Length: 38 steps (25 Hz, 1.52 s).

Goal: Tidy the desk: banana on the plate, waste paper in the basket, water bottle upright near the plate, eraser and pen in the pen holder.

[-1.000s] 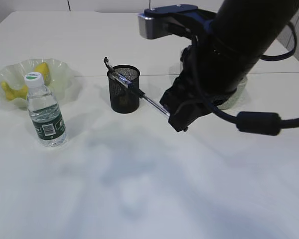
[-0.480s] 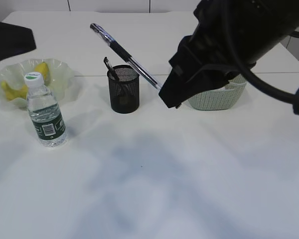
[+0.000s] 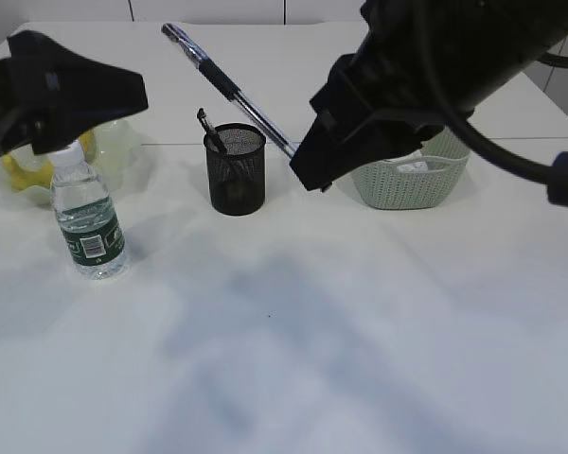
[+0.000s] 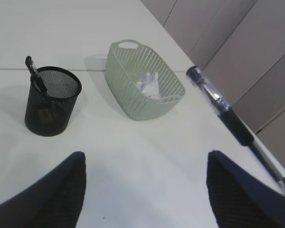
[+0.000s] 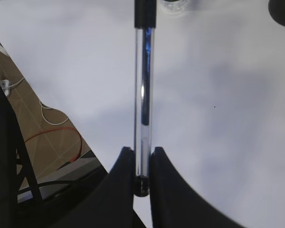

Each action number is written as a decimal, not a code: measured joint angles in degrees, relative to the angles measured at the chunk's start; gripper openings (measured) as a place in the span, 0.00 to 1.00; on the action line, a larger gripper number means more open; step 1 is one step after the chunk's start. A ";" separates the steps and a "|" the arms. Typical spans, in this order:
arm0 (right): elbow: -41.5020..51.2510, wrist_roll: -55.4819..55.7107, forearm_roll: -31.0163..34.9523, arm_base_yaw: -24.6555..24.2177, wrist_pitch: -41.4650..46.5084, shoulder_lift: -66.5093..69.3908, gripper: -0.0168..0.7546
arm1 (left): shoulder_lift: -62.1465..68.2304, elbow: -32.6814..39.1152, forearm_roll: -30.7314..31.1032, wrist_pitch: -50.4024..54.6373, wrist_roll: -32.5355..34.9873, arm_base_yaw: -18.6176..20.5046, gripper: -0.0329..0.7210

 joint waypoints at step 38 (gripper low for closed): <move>0.00 -4.01 5.33 0.00 -6.73 0.00 0.07 | 14.59 0.00 -0.10 -32.64 -33.30 -4.44 0.69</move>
